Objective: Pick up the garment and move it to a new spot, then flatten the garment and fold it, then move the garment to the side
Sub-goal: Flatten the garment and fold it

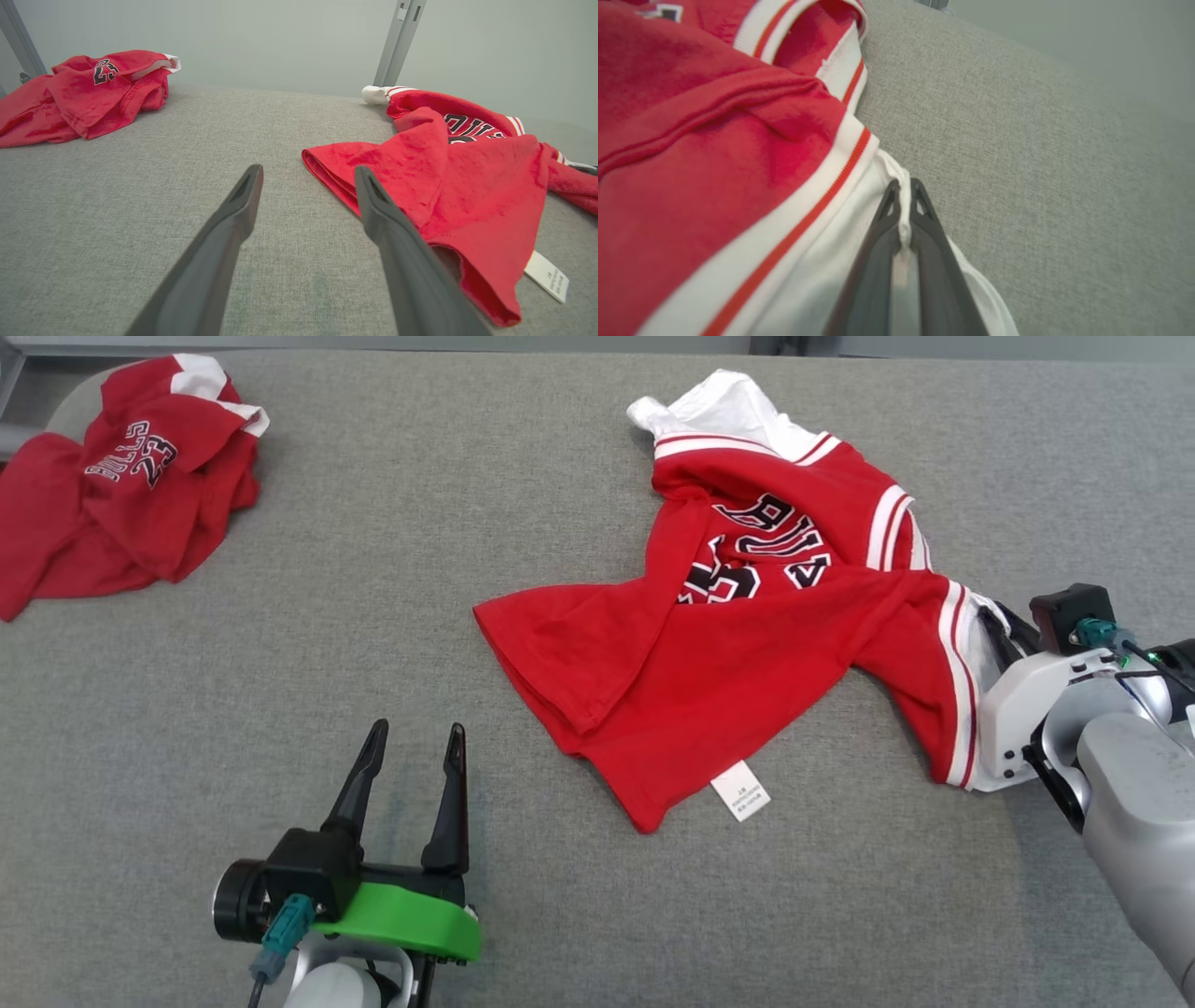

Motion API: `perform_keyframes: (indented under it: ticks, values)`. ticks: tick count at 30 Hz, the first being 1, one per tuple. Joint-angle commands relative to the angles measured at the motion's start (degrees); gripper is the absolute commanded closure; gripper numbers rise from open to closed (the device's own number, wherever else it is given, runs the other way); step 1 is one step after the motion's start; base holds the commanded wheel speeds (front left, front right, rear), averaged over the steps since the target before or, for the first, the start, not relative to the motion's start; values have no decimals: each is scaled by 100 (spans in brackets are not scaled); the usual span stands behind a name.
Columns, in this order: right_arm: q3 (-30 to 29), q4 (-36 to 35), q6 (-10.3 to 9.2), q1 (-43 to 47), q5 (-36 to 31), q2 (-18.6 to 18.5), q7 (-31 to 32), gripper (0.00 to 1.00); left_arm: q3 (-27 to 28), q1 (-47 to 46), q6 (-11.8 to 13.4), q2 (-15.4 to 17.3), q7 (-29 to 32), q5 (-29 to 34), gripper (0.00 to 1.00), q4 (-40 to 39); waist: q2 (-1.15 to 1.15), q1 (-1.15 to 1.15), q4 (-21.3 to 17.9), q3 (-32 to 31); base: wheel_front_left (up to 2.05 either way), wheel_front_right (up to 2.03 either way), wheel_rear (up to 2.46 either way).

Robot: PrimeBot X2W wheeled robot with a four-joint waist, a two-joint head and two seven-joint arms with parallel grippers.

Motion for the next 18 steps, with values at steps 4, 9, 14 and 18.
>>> perform_keyframes:
  ticks: [4, 9, 14, 18]
  values:
    - [100, -187, -4, -223, -38, -66, -160, 100, 20, 105, -8, 16, 4, 19, 0, 8, 0, 0, -269, -211, 0, 0, 0]
    - [137, -978, -4, -180, 12, -36, -207, 100, 46, 208, 26, 16, 3, 14, 0, 12, 0, 0, -470, -391, 0, 0, 0]
    - [299, -2169, -4, 502, -57, -84, -208, 100, 116, 317, 50, 16, 3, -22, 0, 8, 0, 0, -651, -544, 0, 0, 0]
    - [509, -2996, -4, 1273, -211, -96, -209, 100, 246, 371, 49, 16, 4, -16, 0, -17, 0, 0, -801, -612, 0, 0, 0]
